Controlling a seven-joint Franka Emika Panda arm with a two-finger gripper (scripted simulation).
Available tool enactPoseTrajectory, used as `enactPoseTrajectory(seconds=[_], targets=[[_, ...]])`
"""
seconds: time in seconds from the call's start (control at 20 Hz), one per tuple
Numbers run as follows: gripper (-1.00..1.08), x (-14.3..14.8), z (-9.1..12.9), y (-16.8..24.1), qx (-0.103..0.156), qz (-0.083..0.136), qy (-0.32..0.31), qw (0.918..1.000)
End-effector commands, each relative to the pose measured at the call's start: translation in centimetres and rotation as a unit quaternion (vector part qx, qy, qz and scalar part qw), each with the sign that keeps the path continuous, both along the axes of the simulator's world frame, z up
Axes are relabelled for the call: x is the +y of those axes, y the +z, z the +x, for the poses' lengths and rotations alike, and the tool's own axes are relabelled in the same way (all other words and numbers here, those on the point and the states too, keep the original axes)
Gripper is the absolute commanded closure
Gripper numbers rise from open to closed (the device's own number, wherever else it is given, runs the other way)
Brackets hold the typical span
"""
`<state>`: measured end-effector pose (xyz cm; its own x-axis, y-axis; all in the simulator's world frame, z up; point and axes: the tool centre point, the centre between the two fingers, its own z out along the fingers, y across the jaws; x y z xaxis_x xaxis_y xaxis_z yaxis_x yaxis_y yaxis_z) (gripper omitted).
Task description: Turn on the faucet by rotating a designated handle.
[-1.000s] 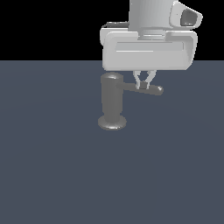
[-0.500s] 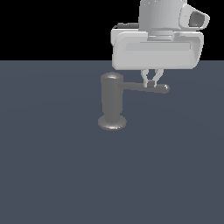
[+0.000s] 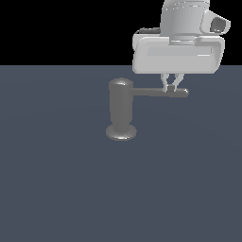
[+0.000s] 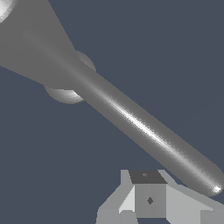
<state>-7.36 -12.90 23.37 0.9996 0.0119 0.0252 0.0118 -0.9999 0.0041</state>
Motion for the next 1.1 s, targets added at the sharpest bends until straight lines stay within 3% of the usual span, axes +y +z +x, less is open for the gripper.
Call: enactPoseTrajectory(seconds=[0.0, 1.05], targets=[[1.08, -0.2, 1.0, -0.4, 0.001, 0.000, 0.004, 1.0000], [1.08, -5.1, 6.1, -0.9, 0.008, 0.001, -0.004, 1.0000]])
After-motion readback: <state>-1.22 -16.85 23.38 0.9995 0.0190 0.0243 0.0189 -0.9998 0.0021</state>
